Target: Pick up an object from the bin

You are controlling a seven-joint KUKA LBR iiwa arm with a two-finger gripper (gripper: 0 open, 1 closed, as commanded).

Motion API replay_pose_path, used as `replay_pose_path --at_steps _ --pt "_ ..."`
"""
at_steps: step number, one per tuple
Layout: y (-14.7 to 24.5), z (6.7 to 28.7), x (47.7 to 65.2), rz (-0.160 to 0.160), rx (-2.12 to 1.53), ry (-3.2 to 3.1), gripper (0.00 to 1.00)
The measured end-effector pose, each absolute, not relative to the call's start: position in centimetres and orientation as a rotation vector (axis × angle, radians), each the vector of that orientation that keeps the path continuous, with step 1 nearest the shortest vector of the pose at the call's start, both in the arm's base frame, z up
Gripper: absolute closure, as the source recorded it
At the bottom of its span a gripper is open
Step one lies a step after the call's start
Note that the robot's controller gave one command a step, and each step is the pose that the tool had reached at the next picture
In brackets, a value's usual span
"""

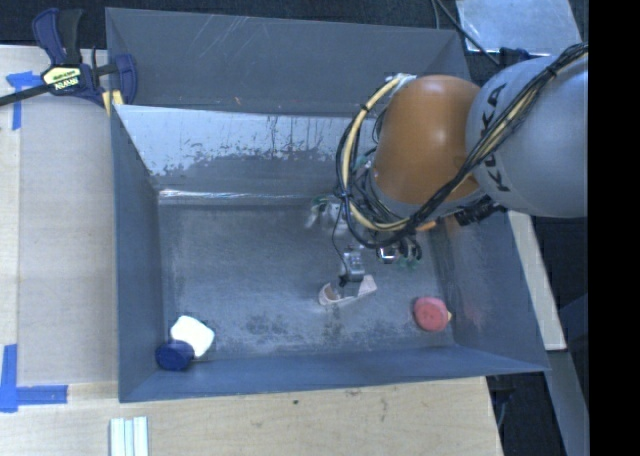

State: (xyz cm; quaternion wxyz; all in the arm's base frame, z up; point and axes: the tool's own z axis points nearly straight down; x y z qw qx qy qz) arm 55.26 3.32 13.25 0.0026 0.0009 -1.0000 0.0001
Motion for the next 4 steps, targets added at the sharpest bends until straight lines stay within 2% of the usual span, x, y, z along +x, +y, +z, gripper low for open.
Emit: replay_pose_path --at_steps 1,2,3,4 --pt "3.3 13.7 55.5 -0.001 0.001 -3.144 0.0" --pt "0.0 10.9 52.3 -0.001 0.251 -3.124 0.0" --pt "0.1 8.4 51.8 0.0 0.34 -3.128 1.0" --pt "0.1 8.4 51.8 0.0 0.339 -3.128 1.0"
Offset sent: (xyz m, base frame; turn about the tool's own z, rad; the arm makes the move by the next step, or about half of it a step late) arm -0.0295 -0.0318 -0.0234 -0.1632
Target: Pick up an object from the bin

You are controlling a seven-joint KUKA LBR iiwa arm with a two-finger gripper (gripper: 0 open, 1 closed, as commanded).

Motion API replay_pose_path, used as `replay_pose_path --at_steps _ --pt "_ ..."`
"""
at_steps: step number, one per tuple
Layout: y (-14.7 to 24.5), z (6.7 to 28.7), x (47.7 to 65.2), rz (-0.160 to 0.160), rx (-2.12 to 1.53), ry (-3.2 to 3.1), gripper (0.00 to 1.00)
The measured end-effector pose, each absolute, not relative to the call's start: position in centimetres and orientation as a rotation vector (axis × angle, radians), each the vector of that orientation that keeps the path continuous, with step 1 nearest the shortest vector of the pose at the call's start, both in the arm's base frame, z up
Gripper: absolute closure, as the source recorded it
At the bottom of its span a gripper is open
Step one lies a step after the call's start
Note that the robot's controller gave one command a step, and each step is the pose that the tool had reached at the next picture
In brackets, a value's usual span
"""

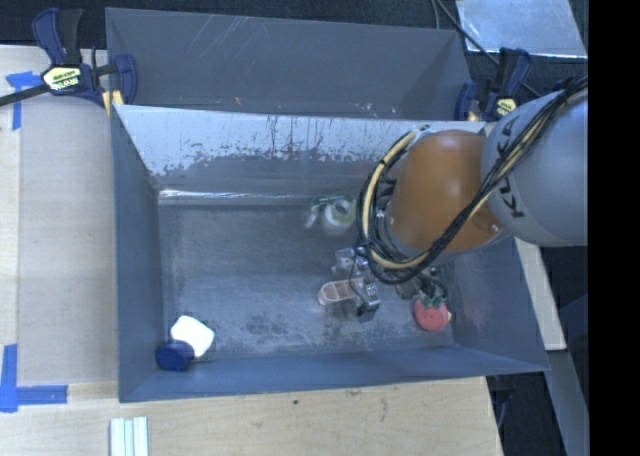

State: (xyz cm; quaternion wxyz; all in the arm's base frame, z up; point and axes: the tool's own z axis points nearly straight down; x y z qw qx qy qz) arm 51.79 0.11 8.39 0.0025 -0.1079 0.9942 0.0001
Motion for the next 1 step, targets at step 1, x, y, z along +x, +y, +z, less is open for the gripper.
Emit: replay_pose_path --at_steps 1 --pt "-1.19 20.66 49.47 0.0 -0.32 3.117 1.0"
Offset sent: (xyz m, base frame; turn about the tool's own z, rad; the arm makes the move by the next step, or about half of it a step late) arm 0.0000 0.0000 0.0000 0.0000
